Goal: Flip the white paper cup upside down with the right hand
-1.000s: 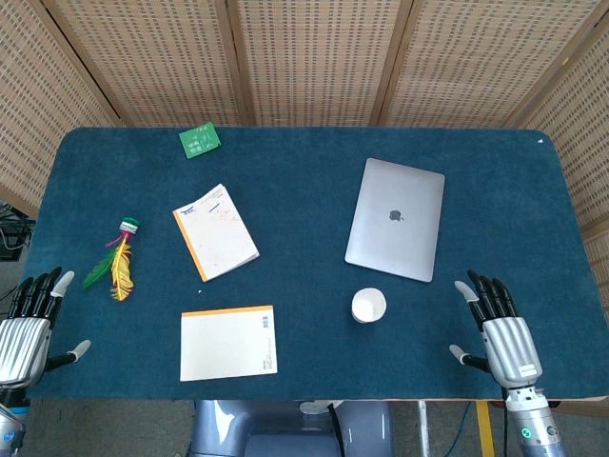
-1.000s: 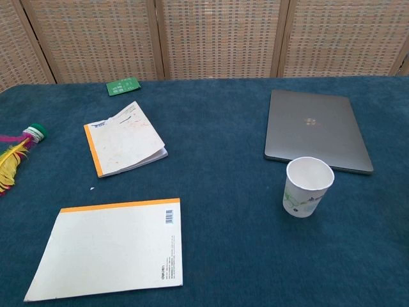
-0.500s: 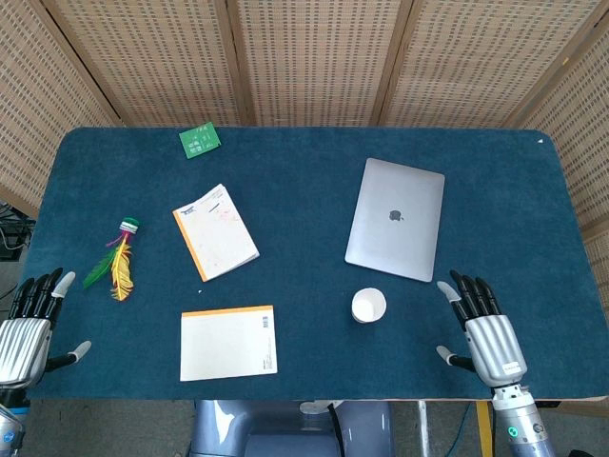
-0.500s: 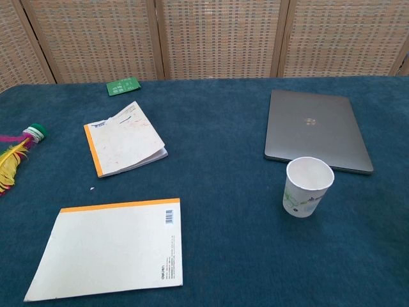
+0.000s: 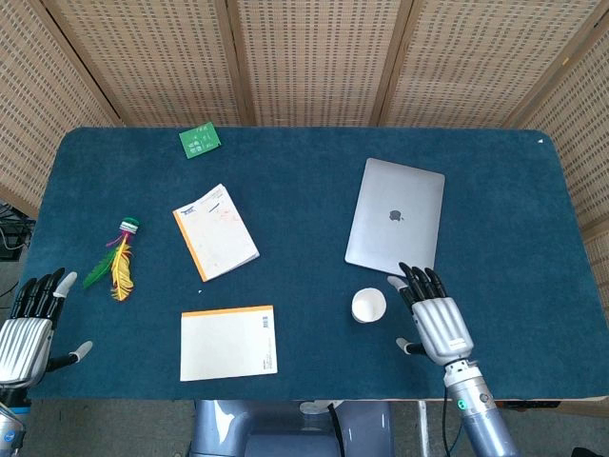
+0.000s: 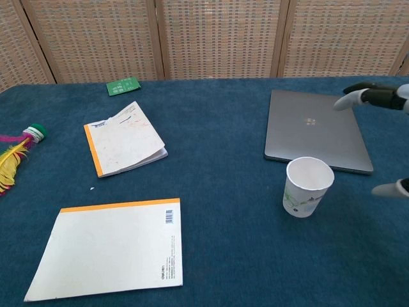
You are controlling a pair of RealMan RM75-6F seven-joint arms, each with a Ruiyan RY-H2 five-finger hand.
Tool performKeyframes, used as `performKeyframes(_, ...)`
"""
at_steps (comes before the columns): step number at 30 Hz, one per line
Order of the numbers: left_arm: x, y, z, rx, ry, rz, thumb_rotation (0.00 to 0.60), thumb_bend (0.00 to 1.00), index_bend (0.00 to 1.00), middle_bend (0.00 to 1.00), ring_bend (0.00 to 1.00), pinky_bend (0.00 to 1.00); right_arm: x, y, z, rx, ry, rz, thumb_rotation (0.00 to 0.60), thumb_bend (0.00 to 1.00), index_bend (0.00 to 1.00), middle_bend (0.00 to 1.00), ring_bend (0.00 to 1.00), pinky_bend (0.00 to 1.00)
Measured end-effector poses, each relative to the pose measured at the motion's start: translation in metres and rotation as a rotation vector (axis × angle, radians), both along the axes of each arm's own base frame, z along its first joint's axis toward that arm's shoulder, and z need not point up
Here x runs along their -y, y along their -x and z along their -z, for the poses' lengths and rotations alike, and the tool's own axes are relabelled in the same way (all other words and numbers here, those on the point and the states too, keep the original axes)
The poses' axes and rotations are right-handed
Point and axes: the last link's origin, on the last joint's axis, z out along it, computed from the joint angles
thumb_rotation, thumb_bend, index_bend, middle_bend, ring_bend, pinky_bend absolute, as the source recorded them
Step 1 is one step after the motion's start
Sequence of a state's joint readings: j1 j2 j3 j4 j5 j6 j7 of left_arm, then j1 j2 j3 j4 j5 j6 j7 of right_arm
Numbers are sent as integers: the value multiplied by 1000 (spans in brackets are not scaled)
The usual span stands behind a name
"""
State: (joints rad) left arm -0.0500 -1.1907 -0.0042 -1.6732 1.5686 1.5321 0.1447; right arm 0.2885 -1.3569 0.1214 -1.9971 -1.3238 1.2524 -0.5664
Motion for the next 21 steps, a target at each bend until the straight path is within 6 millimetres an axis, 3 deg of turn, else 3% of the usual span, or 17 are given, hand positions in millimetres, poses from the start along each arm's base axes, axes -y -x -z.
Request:
performKeyframes(11,-1,1,0,8,5,-3,600,144,0,0,0,0,21,-28,42,-78,-70,36,600,243,215,0,0,0)
performKeyframes(21,-1,0,1,11,4,1,600,144,0,0,0,0,37,-32,60,-142,-63,63,600,253,253,0,0,0)
